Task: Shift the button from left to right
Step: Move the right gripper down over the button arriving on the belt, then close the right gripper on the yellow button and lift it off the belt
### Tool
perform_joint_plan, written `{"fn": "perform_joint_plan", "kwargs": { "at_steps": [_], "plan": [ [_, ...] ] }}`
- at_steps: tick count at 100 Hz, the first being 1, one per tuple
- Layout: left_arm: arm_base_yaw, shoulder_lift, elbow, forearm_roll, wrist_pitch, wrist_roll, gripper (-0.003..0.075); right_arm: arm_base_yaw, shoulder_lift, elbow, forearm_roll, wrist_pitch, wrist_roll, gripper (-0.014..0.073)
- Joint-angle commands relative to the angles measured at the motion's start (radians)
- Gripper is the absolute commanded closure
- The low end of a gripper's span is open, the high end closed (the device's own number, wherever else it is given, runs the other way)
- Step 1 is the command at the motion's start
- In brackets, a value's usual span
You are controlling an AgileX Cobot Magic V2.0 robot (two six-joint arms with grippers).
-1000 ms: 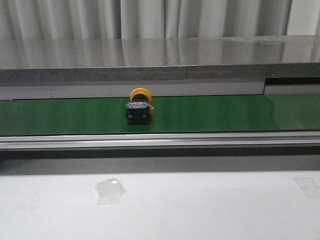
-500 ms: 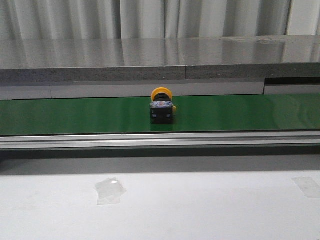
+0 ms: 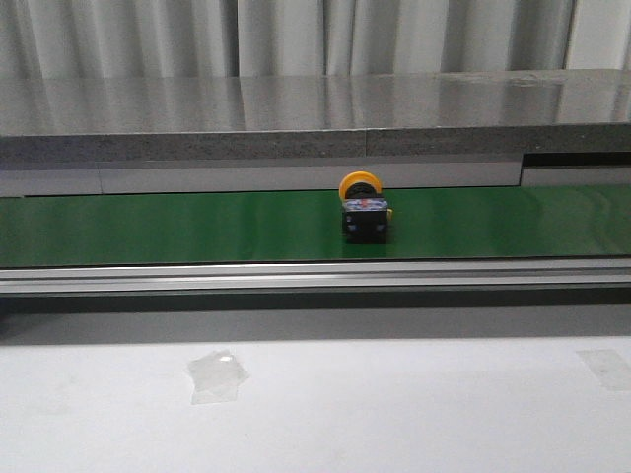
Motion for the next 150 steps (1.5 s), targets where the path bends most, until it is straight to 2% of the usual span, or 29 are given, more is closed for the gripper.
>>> {"fn": "perform_joint_plan", "kwargs": {
  "at_steps": [1,8,20,27,32,47,106,150],
  "plan": [
    [-0.006,0.004,-0.028,-0.009,-0.085,-0.002,0.0740,0.000,0.001,-0.038,0.020,-0.084,-0.003,0.0516],
    [-0.006,0.004,-0.028,-0.009,-0.085,-0.002,0.0740,0.000,0.001,-0.038,0.020,-0.112,-0.003,0.0398],
    [-0.006,0.004,-0.028,-0.009,-0.085,-0.002,0.0740,0.000,0.001,-0.038,0.020,-0.155,-0.011,0.0147],
    [-0.006,0.004,-0.028,-0.009,-0.085,-0.002,0.0740,0.000,0.001,-0.038,0.020,-0.178,-0.035,0.0045],
    [-0.006,0.004,-0.028,-0.009,-0.085,-0.002,0.0740,0.000,0.001,-0.039,0.020,-0.194,-0.056,0.0008],
    [-0.006,0.004,-0.028,-0.009,-0.085,-0.002,0.0740,0.000,0.055,-0.082,0.020,-0.203,-0.097,0.0010],
    [-0.006,0.004,-0.028,-0.009,-0.085,-0.002,0.0740,0.003,0.532,-0.387,0.020,-0.204,-0.127,0.0010],
    [-0.006,0.004,-0.028,-0.009,-0.085,-0.002,0.0740,0.003,0.668,-0.444,0.021,-0.212,-0.136,0.0010]
  ]
}}
